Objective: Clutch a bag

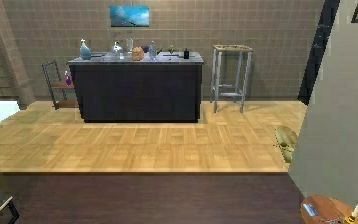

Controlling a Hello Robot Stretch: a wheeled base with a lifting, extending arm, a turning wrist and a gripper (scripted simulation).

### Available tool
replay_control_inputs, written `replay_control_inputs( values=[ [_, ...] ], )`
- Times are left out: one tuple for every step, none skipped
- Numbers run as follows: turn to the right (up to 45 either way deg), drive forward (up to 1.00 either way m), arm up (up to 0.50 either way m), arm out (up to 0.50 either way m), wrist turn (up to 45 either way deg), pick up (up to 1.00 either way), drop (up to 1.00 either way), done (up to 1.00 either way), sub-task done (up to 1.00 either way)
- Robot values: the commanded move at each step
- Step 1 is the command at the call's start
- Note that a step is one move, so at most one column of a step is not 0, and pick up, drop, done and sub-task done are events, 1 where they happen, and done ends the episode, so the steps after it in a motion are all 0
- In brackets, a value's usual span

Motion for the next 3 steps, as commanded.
replay_control_inputs(
  values=[
    [0.0,0.0,0.18,0.0,0.0,0.0,0.0,0.0,0.0],
    [0.0,0.0,0.0,0.48,0.0,0.0,0.0,0.0,0.0],
    [0.0,0.0,0.0,0.0,45.0,0.0,0.0,0.0,0.0]
  ],
)
